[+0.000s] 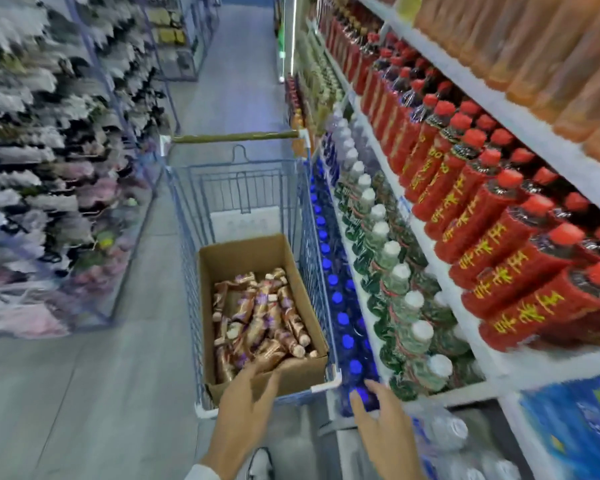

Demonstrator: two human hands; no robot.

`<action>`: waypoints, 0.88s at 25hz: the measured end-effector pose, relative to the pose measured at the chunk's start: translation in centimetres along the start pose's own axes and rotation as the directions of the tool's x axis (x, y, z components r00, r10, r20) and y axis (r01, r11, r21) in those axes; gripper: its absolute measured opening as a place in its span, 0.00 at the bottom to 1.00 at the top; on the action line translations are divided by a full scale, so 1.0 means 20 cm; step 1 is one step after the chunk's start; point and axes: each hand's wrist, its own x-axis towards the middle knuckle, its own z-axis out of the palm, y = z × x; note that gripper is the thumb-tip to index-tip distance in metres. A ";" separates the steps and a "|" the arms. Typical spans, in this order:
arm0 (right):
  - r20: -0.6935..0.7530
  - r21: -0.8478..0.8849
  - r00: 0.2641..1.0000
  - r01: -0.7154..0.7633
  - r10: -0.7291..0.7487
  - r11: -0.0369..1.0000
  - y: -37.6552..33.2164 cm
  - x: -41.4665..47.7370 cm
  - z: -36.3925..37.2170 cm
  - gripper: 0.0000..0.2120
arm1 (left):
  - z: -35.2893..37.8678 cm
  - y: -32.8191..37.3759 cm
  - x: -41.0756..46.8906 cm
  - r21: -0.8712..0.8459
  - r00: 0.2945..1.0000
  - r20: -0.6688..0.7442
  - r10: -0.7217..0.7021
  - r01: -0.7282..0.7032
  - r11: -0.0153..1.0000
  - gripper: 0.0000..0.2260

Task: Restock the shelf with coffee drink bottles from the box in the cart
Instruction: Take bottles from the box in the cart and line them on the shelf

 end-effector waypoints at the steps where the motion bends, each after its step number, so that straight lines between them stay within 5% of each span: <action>1: 0.014 -0.009 1.000 -0.008 0.008 1.000 -0.01 0.04 0.03 0.18 | -0.01 -0.05 0.04 0.023 0.999 0.017 -0.030 0.030 0.999 0.18; 11: 0.187 -0.114 0.979 -0.065 0.085 0.991 -0.02 0.34 0.28 0.16 | 0.13 -0.15 0.67 0.176 0.967 0.201 -0.160 0.125 0.976 0.20; 18: 0.295 -0.050 0.950 -0.092 0.103 0.995 -0.13 0.64 0.27 0.12 | 0.39 -0.22 1.42 0.351 0.946 0.298 -0.126 0.014 0.936 0.16; 22: 0.205 0.004 0.961 -0.190 0.185 0.982 -0.09 0.70 0.33 0.12 | 0.64 -0.50 1.80 0.522 0.859 0.502 -0.097 -0.212 0.826 0.20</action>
